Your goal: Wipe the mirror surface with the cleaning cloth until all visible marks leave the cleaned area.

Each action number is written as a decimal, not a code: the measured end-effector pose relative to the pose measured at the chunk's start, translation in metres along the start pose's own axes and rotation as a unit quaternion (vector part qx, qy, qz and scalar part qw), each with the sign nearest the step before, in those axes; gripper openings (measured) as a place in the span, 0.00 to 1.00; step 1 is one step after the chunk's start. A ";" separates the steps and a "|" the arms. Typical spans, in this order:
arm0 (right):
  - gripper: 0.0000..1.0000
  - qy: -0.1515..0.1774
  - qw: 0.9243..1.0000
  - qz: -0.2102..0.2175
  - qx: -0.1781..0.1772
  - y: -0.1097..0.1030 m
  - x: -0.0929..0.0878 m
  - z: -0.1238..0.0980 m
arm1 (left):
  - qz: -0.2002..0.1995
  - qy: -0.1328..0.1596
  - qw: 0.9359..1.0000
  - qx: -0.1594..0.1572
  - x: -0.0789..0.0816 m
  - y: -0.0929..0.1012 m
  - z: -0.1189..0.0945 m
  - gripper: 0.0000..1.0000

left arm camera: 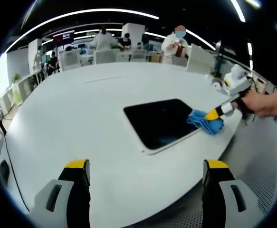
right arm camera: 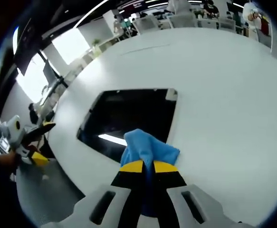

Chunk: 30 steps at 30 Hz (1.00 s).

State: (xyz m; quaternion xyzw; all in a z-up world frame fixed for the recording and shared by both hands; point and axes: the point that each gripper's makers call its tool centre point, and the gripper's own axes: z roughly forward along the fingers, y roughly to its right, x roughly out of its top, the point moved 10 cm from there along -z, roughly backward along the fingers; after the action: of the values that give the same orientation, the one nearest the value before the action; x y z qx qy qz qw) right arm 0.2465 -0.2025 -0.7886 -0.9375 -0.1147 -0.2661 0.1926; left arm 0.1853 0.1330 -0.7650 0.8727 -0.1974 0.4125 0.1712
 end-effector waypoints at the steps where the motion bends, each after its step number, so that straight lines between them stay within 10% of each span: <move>1: 0.01 0.001 1.000 -0.002 -0.001 0.000 0.002 0.001 | 0.000 0.000 1.000 0.000 0.000 0.000 0.000 0.99; 30: 0.01 0.012 1.000 0.010 -0.006 0.031 0.068 0.037 | -0.001 -0.004 1.000 0.000 -0.001 -0.001 0.001 0.99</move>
State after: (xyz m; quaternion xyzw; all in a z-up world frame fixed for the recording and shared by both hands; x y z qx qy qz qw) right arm 0.3296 -0.2069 -0.7895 -0.9364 -0.1016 -0.2763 0.1910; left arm 0.1862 0.1333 -0.7663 0.8748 -0.1971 0.4085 0.1704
